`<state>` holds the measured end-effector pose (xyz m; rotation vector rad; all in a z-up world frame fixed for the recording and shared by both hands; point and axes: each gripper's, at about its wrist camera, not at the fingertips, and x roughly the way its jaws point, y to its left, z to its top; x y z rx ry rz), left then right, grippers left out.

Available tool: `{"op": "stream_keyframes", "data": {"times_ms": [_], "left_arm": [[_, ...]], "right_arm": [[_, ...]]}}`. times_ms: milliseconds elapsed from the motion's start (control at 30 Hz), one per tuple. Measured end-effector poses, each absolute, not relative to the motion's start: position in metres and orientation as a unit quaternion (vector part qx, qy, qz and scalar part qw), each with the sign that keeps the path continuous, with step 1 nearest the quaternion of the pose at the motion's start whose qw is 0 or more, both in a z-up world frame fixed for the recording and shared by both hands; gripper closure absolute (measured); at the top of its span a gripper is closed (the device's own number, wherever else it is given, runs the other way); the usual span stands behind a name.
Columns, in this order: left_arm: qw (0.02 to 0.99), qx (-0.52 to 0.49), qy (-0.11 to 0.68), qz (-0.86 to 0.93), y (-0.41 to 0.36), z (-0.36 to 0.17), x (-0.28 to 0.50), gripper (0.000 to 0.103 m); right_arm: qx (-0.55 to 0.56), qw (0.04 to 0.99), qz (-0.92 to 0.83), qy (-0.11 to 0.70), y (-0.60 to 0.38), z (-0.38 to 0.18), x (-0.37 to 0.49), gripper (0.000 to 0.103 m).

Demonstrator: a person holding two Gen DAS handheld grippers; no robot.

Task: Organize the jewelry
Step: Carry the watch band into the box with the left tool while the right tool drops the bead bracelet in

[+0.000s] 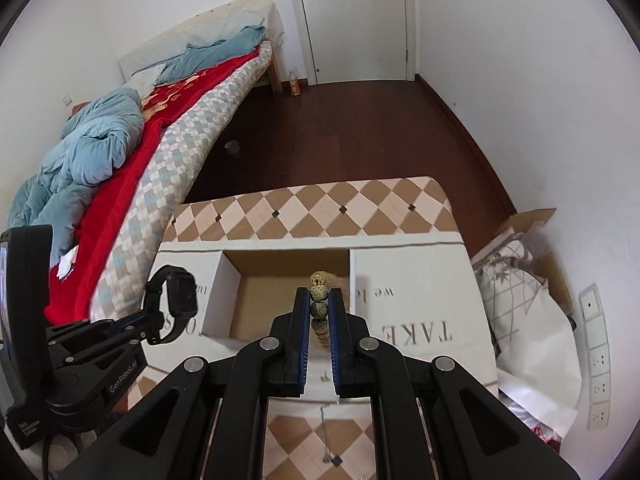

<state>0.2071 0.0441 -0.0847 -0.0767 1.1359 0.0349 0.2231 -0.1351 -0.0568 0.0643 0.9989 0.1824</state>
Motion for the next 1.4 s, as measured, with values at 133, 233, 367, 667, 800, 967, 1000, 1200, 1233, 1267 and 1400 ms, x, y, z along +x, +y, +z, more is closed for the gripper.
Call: {"op": "stream_keyframes", "data": {"times_ms": [133, 233, 367, 667, 800, 967, 1000, 1200, 1233, 1267, 1400], "left_arm": [[0.838, -0.044, 0.543, 0.018, 0.047, -0.092, 0.227, 0.099], [0.827, -0.055, 0.559, 0.015, 0.051, -0.107, 0.246, 0.099], [0.811, -0.058, 0.582, -0.001, 0.049, -0.125, 0.264, 0.099], [0.773, -0.073, 0.629, -0.045, 0.036, -0.159, 0.295, 0.096], [0.763, -0.089, 0.638, -0.057, 0.032, -0.161, 0.301, 0.087], [0.774, -0.094, 0.623, -0.054, 0.034, -0.148, 0.302, 0.078], [0.779, -0.094, 0.618, -0.052, 0.035, -0.143, 0.302, 0.064], [0.805, -0.071, 0.588, -0.015, 0.048, -0.121, 0.300, 0.013], [0.810, -0.061, 0.583, -0.006, 0.050, -0.119, 0.298, 0.010], [0.815, -0.050, 0.577, 0.005, 0.051, -0.117, 0.295, 0.002], [0.833, -0.012, 0.551, 0.041, 0.057, -0.115, 0.277, 0.000]], "right_arm": [[0.042, 0.863, 0.102, 0.493, -0.131, -0.064, 0.248, 0.094], [0.054, 0.849, 0.112, 0.513, -0.127, -0.080, 0.264, 0.094], [0.056, 0.833, 0.118, 0.537, -0.122, -0.107, 0.280, 0.094], [0.066, 0.804, 0.131, 0.576, -0.120, -0.151, 0.298, 0.094], [0.063, 0.792, 0.140, 0.591, -0.117, -0.160, 0.301, 0.093], [0.071, 0.781, 0.148, 0.603, -0.119, -0.163, 0.301, 0.093], [0.073, 0.781, 0.147, 0.603, -0.120, -0.162, 0.300, 0.090], [0.053, 0.799, 0.112, 0.588, -0.132, -0.148, 0.295, 0.038], [0.042, 0.802, 0.102, 0.586, -0.132, -0.146, 0.292, 0.030], [0.029, 0.806, 0.093, 0.584, -0.132, -0.145, 0.290, 0.025], [-0.032, 0.817, 0.047, 0.573, -0.128, -0.144, 0.274, 0.002]]}}
